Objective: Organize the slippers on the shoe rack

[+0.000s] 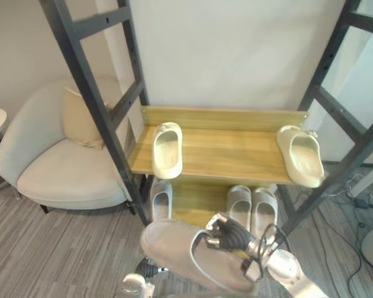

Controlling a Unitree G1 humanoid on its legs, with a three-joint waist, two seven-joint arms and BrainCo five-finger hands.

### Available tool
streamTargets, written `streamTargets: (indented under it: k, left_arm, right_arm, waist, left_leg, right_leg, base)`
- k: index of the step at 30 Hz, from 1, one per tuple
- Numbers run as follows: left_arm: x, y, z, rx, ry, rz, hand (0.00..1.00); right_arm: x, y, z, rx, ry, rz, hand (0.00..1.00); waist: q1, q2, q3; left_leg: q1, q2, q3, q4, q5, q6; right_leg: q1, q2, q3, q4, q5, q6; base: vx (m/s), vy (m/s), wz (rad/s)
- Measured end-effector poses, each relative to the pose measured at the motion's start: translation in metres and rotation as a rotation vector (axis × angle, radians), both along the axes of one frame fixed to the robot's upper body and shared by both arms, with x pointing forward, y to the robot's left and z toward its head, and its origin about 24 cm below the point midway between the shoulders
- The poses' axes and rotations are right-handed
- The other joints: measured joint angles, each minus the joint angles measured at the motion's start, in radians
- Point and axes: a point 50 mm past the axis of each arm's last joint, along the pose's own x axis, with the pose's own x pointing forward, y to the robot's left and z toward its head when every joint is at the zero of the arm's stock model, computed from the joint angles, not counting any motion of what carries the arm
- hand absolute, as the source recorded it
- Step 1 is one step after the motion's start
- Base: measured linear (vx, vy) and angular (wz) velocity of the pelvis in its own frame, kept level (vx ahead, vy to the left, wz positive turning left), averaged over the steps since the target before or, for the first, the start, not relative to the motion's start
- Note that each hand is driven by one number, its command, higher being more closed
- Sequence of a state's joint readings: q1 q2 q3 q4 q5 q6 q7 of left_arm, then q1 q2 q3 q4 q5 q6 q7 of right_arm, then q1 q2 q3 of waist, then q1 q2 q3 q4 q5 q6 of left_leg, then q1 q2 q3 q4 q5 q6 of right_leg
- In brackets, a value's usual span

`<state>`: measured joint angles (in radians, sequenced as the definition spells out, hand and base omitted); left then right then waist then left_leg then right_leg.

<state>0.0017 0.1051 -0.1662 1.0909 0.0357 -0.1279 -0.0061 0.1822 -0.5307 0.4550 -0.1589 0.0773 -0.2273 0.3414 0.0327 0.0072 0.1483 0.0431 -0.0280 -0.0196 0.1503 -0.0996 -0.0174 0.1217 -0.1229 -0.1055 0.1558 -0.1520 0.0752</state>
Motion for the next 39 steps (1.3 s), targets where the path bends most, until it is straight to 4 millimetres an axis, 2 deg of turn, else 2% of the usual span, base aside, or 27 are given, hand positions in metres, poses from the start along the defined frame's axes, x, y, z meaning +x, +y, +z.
streamTargets:
  k: [2,3,4,5,6,10,15,22,24,28,32,39]
  left_arm:
    - [0.013,-0.003,0.004,-0.009,-0.035,-0.005,0.00]
    - [0.024,-0.005,0.008,-0.020,-0.071,-0.004,0.00]
    - [0.028,-0.006,0.010,-0.022,-0.086,-0.006,0.00]
    - [0.038,-0.006,0.015,-0.032,-0.125,0.003,0.00]
    - [0.047,-0.006,0.020,-0.036,-0.159,0.004,0.00]
    - [0.068,-0.007,0.031,-0.057,-0.230,0.020,0.00]
    - [0.082,-0.006,0.043,-0.082,-0.299,0.056,0.00]
    - [0.109,0.006,0.067,-0.101,-0.443,0.160,0.00]
    - [0.112,0.013,0.070,-0.087,-0.465,0.203,0.00]
    - [0.101,0.029,0.060,-0.039,-0.392,0.281,0.00]
    - [0.090,0.031,0.053,-0.028,-0.348,0.312,0.00]
    - [0.084,0.031,0.054,-0.039,-0.367,0.367,0.00]
  right_arm:
    - [0.010,-0.005,0.007,-0.043,-0.045,0.010,1.00]
    - [0.019,-0.008,0.010,-0.078,-0.079,0.015,1.00]
    - [0.022,-0.008,0.011,-0.093,-0.093,0.014,1.00]
    - [0.033,-0.009,0.016,-0.118,-0.136,-0.001,1.00]
    - [0.041,-0.010,0.020,-0.132,-0.166,-0.014,1.00]
    - [0.061,-0.011,0.033,-0.164,-0.273,-0.076,1.00]
    - [0.082,-0.012,0.053,-0.142,-0.394,-0.191,1.00]
    - [0.108,-0.013,0.100,-0.037,-0.601,-0.360,1.00]
    - [0.111,-0.012,0.109,-0.010,-0.643,-0.394,1.00]
    - [0.119,-0.017,0.133,0.071,-0.727,-0.498,1.00]
    - [0.122,-0.024,0.149,0.127,-0.799,-0.608,1.00]
    - [0.128,-0.031,0.175,0.231,-0.884,-0.790,1.00]
  waist:
    - [0.003,0.035,0.056]
    - [0.003,0.045,0.103]
    - [0.004,0.048,0.117]
    - [0.008,0.059,0.148]
    - [0.009,0.058,0.179]
    - [0.014,0.061,0.229]
    - [0.013,0.066,0.250]
    - [0.024,0.061,0.293]
    - [0.029,0.056,0.303]
    - [0.047,0.040,0.321]
    - [0.076,0.031,0.334]
    - [0.098,0.030,0.334]
  left_leg:
    - [-0.091,0.016,-0.014,0.162,-0.054,-0.002]
    - [-0.151,0.026,-0.020,0.250,-0.076,-0.001]
    - [-0.172,0.029,-0.019,0.275,-0.082,-0.003]
    - [-0.236,0.034,-0.023,0.337,-0.101,-0.006]
    - [-0.281,0.035,-0.026,0.380,-0.117,-0.012]
    - [-0.426,0.035,-0.035,0.525,-0.163,-0.022]
    - [-0.576,0.034,-0.045,0.633,-0.184,-0.028]
    - [-0.788,0.017,-0.061,0.787,-0.202,-0.038]
    - [-0.830,0.017,-0.068,0.825,-0.208,-0.037]
    - [-0.925,0.019,-0.069,0.886,-0.219,-0.035]
    - [-0.985,0.028,-0.068,0.923,-0.224,-0.043]
    - [-1.056,0.053,-0.056,0.942,-0.217,-0.054]
  right_leg:
    - [-0.047,0.014,-0.014,0.089,-0.024,-0.009]
    - [-0.096,0.021,-0.020,0.161,-0.047,-0.017]
    - [-0.120,0.021,-0.021,0.190,-0.056,-0.018]
    - [-0.187,0.022,-0.023,0.273,-0.090,-0.025]
    - [-0.239,0.019,-0.026,0.332,-0.114,-0.032]
    - [-0.396,0.003,-0.027,0.518,-0.187,-0.042]
    - [-0.548,-0.007,-0.034,0.647,-0.226,-0.039]
    - [-0.758,-0.040,-0.046,0.838,-0.277,-0.057]
    - [-0.797,-0.042,-0.047,0.878,-0.290,-0.060]
    - [-0.895,-0.044,-0.048,0.951,-0.309,-0.068]
    - [-0.958,-0.044,-0.046,0.997,-0.325,-0.071]
    - [-1.031,-0.044,-0.049,1.035,-0.333,-0.077]
  base:
    - [-0.06,-0.027,0.22]
    - [-0.07,-0.016,0.12]
    - [-0.14,-0.018,0.10]
    - [-0.18,-0.036,0.11]
    - [-0.23,-0.041,0.15]
    - [-0.20,-0.018,0.06]
    - [-0.12,-0.011,0.05]
    - [-0.07,-0.009,0.11]
    - [-0.05,-0.026,0.05]
    - [-0.05,-0.023,0.01]
    - [-0.05,-0.020,-0.01]
    - [-0.02,-0.016,0.02]
